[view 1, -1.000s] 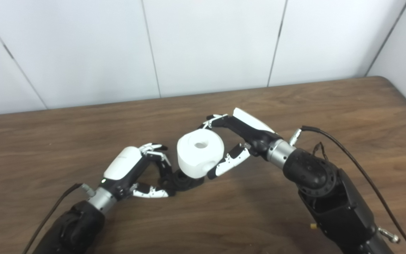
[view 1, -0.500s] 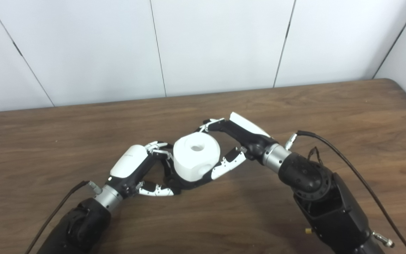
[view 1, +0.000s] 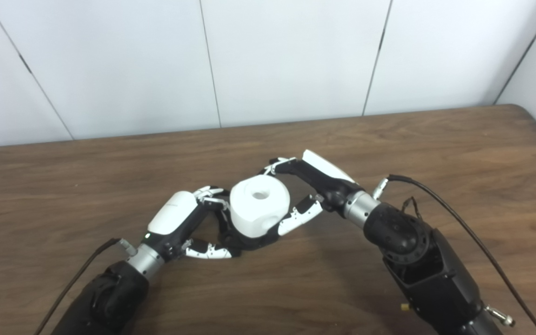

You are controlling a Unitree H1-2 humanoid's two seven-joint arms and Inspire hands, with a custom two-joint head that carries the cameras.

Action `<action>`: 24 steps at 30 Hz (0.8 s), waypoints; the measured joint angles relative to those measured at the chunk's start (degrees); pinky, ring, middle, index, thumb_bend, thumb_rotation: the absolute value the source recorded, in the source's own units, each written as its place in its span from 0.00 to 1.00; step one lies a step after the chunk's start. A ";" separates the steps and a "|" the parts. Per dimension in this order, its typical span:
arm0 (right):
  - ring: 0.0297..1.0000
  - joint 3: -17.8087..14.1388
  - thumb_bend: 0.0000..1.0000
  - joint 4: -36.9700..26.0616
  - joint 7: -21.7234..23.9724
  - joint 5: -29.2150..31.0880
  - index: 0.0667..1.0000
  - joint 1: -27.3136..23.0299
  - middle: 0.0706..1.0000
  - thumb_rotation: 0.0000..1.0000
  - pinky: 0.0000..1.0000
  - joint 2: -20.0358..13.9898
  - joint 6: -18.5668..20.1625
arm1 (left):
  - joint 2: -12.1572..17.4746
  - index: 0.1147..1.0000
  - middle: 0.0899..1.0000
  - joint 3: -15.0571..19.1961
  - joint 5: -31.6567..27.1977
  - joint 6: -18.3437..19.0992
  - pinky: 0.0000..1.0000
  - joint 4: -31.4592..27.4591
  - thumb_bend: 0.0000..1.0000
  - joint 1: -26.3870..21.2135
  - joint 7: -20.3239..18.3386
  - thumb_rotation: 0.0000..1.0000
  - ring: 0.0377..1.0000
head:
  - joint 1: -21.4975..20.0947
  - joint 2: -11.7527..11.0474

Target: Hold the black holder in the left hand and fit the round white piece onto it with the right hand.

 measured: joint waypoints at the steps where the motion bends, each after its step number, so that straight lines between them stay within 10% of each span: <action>1: 0.93 0.00 0.52 0.04 -0.07 0.00 0.45 0.00 0.78 0.15 1.00 0.00 -0.10 | 0.00 0.42 0.63 0.02 -0.02 0.02 0.93 -0.04 0.52 0.05 0.00 0.05 0.86 | 0.17 -0.17; 24: 0.94 1.03 0.52 3.48 -1.17 0.06 0.45 0.02 0.79 0.15 1.00 -0.03 -3.66 | -0.30 0.42 0.63 0.10 0.03 -0.01 0.91 -1.15 0.52 1.03 0.12 0.05 0.85 | 0.88 -1.14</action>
